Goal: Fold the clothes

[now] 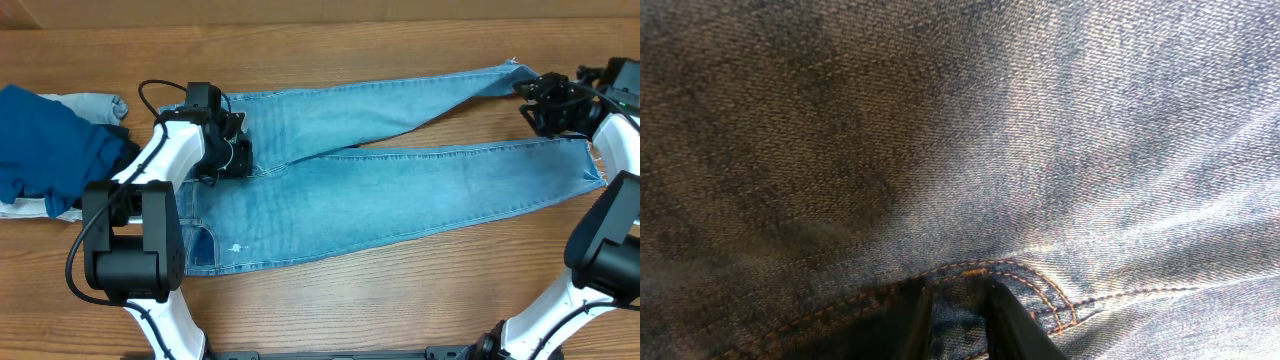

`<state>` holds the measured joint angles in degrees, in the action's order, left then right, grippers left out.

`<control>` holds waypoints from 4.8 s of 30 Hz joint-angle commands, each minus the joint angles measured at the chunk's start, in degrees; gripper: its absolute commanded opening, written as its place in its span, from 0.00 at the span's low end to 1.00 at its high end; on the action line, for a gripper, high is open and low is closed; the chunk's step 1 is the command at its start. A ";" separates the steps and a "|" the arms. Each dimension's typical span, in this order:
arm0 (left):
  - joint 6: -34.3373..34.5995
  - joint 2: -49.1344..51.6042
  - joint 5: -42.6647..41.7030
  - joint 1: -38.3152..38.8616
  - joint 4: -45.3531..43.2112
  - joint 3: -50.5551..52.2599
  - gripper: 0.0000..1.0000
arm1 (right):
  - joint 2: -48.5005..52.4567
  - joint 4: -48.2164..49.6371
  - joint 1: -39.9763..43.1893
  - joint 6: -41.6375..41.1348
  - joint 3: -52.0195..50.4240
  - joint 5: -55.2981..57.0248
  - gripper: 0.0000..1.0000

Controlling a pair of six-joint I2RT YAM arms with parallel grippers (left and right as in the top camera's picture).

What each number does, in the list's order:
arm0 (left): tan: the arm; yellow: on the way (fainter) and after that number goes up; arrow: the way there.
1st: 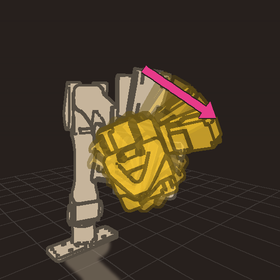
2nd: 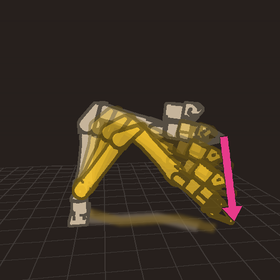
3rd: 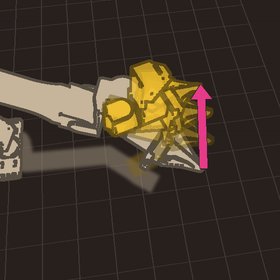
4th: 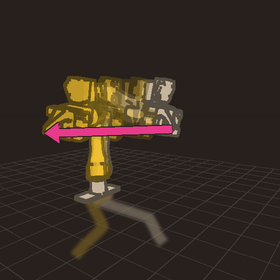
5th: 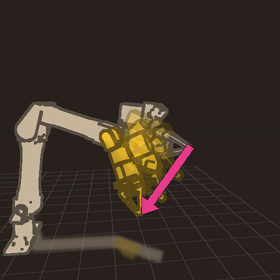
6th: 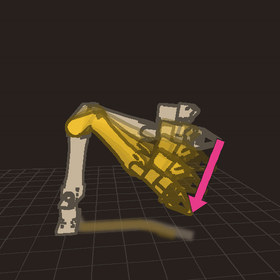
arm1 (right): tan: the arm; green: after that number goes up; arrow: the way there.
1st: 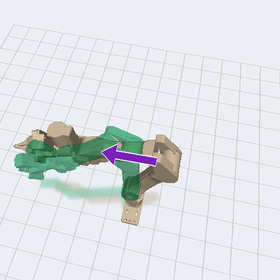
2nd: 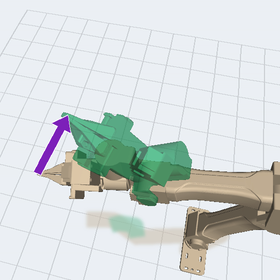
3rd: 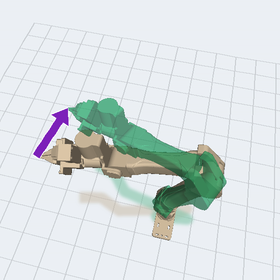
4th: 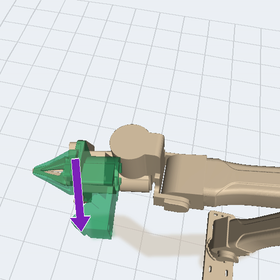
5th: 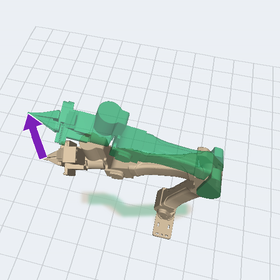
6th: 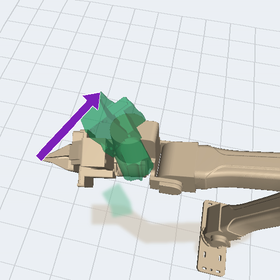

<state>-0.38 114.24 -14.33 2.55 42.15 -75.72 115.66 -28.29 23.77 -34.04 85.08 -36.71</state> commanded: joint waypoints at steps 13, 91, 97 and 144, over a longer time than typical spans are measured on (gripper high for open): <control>0.15 1.81 -0.35 0.17 -0.46 0.04 0.22 | -2.91 -28.09 -9.01 -7.58 28.50 18.03 0.71; 0.59 1.81 -2.21 0.17 -1.66 0.04 0.23 | 7.56 -29.38 -5.27 14.60 34.95 74.36 0.04; 0.57 1.81 -2.21 0.17 -1.92 0.04 0.26 | 7.74 -29.57 -5.22 14.56 34.88 65.11 0.23; 2.05 13.90 -4.81 1.62 -9.20 -11.45 0.30 | 7.78 -17.49 14.12 11.91 14.08 17.92 0.73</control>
<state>1.52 125.16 -19.11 3.68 31.64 -87.77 124.88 -46.28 31.99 -22.70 98.24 -14.68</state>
